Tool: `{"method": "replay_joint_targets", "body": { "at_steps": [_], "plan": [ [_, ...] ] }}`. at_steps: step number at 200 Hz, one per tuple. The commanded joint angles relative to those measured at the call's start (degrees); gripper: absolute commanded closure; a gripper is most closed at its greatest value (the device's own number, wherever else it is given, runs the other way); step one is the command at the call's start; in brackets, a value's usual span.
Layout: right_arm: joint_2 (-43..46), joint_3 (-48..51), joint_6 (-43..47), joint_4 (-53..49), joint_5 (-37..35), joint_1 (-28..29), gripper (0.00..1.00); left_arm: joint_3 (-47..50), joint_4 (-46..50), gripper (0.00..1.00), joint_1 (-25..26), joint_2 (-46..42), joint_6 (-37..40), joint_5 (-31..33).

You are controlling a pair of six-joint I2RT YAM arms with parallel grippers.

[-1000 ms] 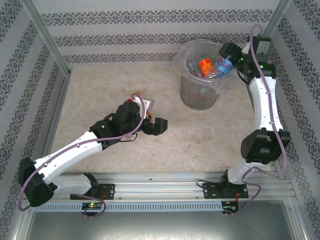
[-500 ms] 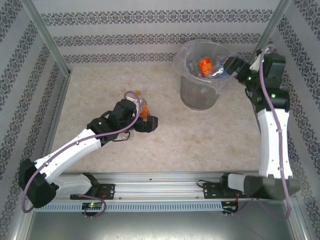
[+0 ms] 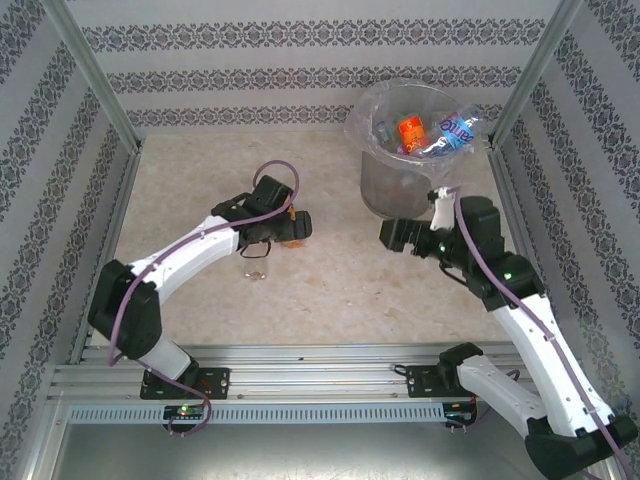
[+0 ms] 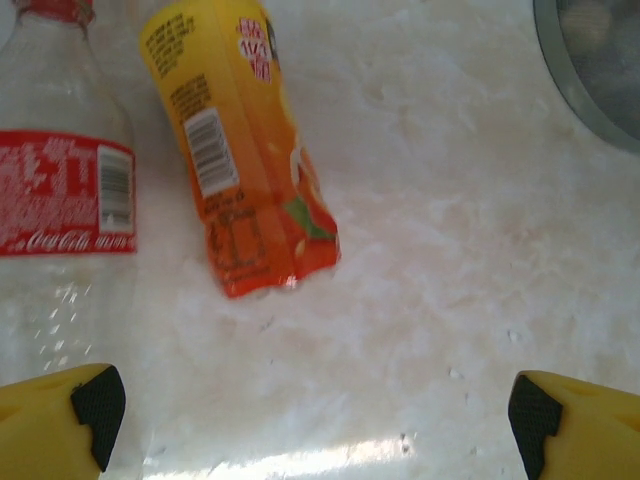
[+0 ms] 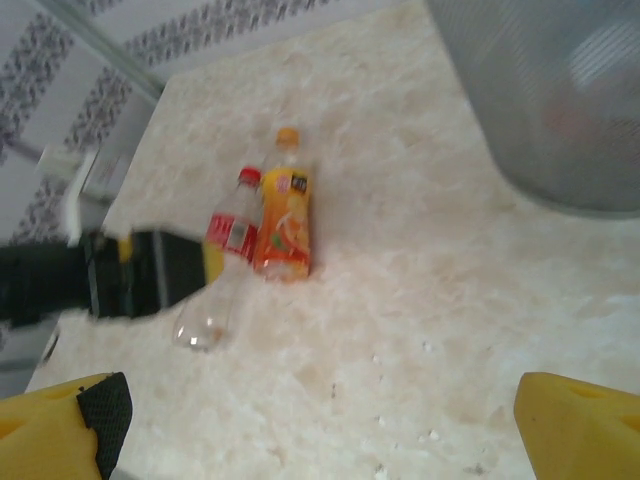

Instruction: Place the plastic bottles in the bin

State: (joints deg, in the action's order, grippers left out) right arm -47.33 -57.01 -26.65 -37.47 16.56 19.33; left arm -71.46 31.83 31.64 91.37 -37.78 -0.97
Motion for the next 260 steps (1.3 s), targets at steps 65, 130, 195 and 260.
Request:
{"method": "replay_joint_targets", "body": {
  "at_steps": [65, 130, 195, 260],
  "plan": [
    [5.0, 5.1, -2.5, -0.8, -2.8, 3.1, 0.02, -14.2, 8.8, 0.06, -2.1, 17.5, -3.4, 6.0],
    [4.9, 6.2, -2.8, -1.5, -3.4, 3.1, 0.02, -14.8, 8.4, 0.1, -2.5, 22.0, -4.5, 4.8],
    [5.0, 7.3, -4.2, -1.2, -4.7, 3.1, 0.02, -13.8, 5.6, 0.2, -2.7, 23.5, -3.6, 1.9],
    [4.5, 7.3, -6.0, -0.4, -4.0, 3.1, 0.02, -10.9, 2.3, 0.34, -2.8, 22.6, -2.0, -1.7]
  ]
}}
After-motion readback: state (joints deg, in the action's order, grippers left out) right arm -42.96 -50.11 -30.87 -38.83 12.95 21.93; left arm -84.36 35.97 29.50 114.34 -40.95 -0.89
